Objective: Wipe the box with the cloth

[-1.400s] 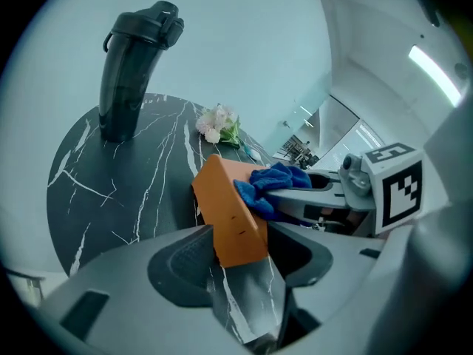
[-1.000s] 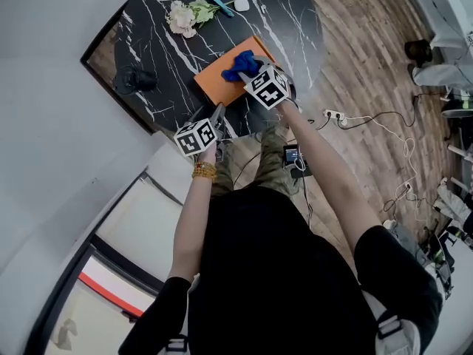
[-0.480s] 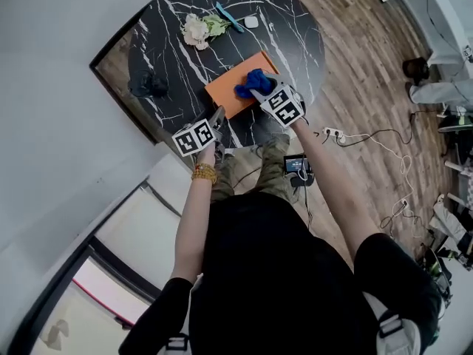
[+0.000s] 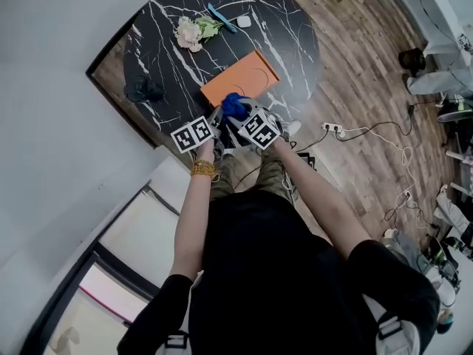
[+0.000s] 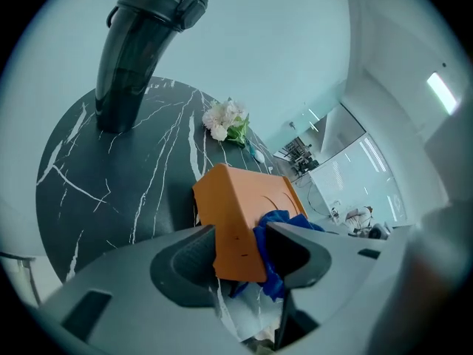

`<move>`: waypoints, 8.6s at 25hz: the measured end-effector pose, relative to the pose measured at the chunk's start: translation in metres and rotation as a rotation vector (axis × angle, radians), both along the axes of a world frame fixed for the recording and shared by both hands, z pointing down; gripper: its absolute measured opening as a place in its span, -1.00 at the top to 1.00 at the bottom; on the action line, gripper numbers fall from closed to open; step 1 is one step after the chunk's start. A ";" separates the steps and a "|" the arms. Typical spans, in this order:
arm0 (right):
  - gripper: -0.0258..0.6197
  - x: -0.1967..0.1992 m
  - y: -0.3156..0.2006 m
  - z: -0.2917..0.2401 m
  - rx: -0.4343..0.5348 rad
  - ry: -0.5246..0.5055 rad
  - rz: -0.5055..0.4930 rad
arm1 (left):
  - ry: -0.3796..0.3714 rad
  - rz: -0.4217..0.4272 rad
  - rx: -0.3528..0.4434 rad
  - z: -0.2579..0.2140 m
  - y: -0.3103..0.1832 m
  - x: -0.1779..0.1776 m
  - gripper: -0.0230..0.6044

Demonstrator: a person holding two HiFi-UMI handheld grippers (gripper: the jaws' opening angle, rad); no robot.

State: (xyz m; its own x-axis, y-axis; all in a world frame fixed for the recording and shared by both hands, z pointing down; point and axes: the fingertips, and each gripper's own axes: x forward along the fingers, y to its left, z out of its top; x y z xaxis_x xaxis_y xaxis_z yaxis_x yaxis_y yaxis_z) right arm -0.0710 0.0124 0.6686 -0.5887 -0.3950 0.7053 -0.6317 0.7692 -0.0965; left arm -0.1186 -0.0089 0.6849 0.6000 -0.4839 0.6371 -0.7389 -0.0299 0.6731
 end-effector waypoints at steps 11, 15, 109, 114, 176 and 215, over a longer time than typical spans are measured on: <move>0.47 0.044 -0.016 0.000 0.007 0.065 0.027 | -0.051 0.080 -0.058 0.018 0.005 0.020 0.23; 0.46 0.080 -0.029 0.006 0.003 0.087 0.112 | -0.075 0.106 -0.067 0.017 0.006 0.022 0.23; 0.52 0.018 0.033 0.033 0.096 0.047 0.291 | -0.114 0.208 -0.271 0.004 0.002 0.023 0.20; 0.51 -0.070 0.071 0.012 0.114 -0.007 -0.010 | -0.081 0.215 -0.256 0.005 0.001 0.022 0.20; 0.32 0.038 0.081 -0.063 0.169 0.199 -0.225 | 0.444 -0.056 -0.089 -0.013 0.047 0.008 0.77; 0.74 -0.054 -0.110 -0.034 0.020 0.087 -1.023 | 0.013 -0.308 -0.031 -0.021 0.010 0.016 0.20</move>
State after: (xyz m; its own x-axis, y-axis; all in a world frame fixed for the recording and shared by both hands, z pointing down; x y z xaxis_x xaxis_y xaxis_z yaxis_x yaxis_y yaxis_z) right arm -0.1246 -0.0975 0.6350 -0.5969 0.2552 0.7607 0.3232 0.9442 -0.0632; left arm -0.1021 0.0010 0.6640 0.4364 -0.6247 0.6476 -0.7016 0.2143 0.6796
